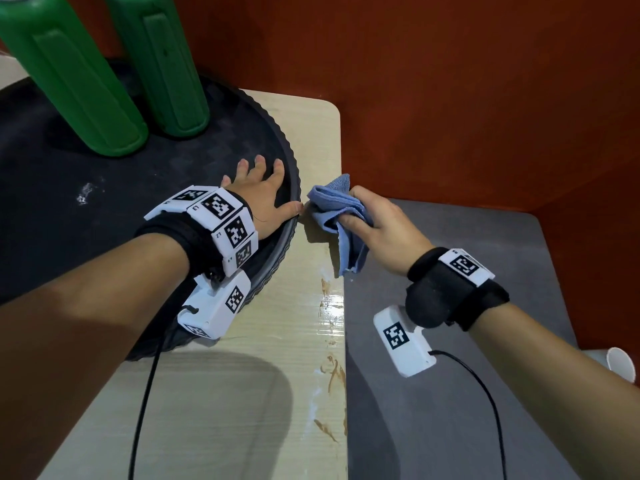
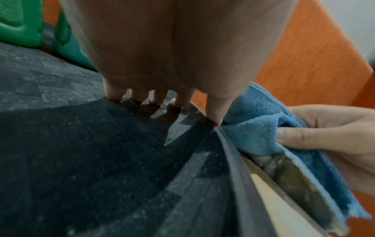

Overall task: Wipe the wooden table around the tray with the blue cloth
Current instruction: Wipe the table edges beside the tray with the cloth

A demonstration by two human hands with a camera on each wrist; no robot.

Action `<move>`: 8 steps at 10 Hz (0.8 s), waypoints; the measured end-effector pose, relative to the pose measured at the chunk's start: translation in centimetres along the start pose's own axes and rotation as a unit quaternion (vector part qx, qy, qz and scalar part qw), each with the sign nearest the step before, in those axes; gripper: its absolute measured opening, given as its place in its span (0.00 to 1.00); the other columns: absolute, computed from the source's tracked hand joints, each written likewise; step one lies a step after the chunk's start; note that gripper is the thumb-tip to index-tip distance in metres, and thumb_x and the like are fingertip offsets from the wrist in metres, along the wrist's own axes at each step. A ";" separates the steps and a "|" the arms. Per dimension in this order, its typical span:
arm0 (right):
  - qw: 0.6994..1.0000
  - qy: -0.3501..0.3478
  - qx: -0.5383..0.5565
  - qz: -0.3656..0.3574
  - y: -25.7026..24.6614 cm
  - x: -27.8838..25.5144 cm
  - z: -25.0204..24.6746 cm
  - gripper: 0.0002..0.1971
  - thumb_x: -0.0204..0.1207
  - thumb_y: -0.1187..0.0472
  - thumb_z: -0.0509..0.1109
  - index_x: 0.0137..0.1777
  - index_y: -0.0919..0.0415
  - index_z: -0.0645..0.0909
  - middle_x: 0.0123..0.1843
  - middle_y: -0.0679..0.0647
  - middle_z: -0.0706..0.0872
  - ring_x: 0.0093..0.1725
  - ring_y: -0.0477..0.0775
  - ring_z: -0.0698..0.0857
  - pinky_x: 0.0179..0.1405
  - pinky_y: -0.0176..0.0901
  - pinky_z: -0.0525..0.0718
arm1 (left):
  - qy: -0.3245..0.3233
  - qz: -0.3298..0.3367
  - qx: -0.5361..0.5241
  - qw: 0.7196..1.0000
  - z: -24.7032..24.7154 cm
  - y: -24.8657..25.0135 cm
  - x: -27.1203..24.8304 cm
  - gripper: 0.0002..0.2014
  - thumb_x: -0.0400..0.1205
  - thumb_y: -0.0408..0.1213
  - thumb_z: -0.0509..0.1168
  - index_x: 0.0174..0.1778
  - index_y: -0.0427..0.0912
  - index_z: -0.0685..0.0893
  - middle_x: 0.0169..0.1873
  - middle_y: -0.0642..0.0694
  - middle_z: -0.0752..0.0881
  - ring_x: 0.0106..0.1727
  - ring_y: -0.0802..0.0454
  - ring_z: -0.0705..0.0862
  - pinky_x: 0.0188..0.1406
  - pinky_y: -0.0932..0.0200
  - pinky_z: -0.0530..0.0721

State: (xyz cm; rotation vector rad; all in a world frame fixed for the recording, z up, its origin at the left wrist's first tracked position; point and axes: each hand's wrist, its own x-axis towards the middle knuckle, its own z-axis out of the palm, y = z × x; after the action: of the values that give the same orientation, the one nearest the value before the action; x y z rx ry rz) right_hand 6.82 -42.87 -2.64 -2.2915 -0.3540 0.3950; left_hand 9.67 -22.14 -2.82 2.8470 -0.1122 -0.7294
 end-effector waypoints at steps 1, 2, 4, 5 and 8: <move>1.000 -0.013 -0.011 -0.007 -0.1 -0.8 0.5 0.06 0.84 0.61 0.63 0.48 0.63 0.71 0.38 0.42 0.80 0.36 0.33 0.77 0.33 0.29 0.72 | 0.000 0.001 -0.001 1.000 0.1 0.0 0.0 0.38 0.83 0.60 0.49 0.84 0.46 0.42 0.84 0.42 0.43 0.84 0.39 0.42 0.81 0.37 0.49; 0.998 -0.055 -0.006 -0.032 0.2 -3.7 1.4 0.05 0.83 0.64 0.63 0.54 0.66 0.72 0.56 0.36 0.84 0.48 0.25 0.81 0.44 0.21 0.78 | 0.000 0.001 -0.005 1.000 0.1 -0.1 0.1 0.38 0.84 0.60 0.50 0.84 0.47 0.42 0.84 0.42 0.42 0.84 0.39 0.41 0.81 0.37 0.48; 0.996 -0.075 0.009 -0.056 0.2 -5.2 1.6 0.03 0.84 0.66 0.60 0.53 0.66 0.69 0.67 0.47 0.83 0.64 0.41 0.81 0.55 0.38 0.82 | -0.004 0.002 -0.008 1.000 0.1 -0.1 0.0 0.38 0.84 0.59 0.50 0.84 0.46 0.41 0.84 0.41 0.42 0.84 0.39 0.40 0.81 0.37 0.47; 0.999 -0.039 0.001 -0.029 -0.4 -2.9 1.0 0.03 0.84 0.63 0.60 0.50 0.62 0.69 0.39 0.45 0.82 0.37 0.37 0.79 0.35 0.43 0.76 | 0.001 0.002 -0.006 1.000 0.1 0.0 0.0 0.38 0.84 0.59 0.50 0.84 0.46 0.42 0.84 0.41 0.43 0.84 0.39 0.41 0.81 0.37 0.48; 0.991 -0.122 0.041 -0.021 0.0 -8.2 1.7 0.02 0.83 0.70 0.61 0.51 0.69 0.72 0.45 0.23 0.81 0.49 0.17 0.76 0.44 0.18 0.73 | 0.008 0.001 -0.007 1.000 0.3 0.0 0.1 0.38 0.84 0.59 0.51 0.84 0.46 0.42 0.84 0.41 0.43 0.84 0.39 0.41 0.81 0.37 0.48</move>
State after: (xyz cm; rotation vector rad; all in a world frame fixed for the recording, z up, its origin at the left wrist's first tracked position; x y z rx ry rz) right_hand -1.38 -44.76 -2.35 -2.1554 -0.4964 0.6594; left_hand 9.63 -22.17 -3.09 2.8387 -0.1083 -0.7039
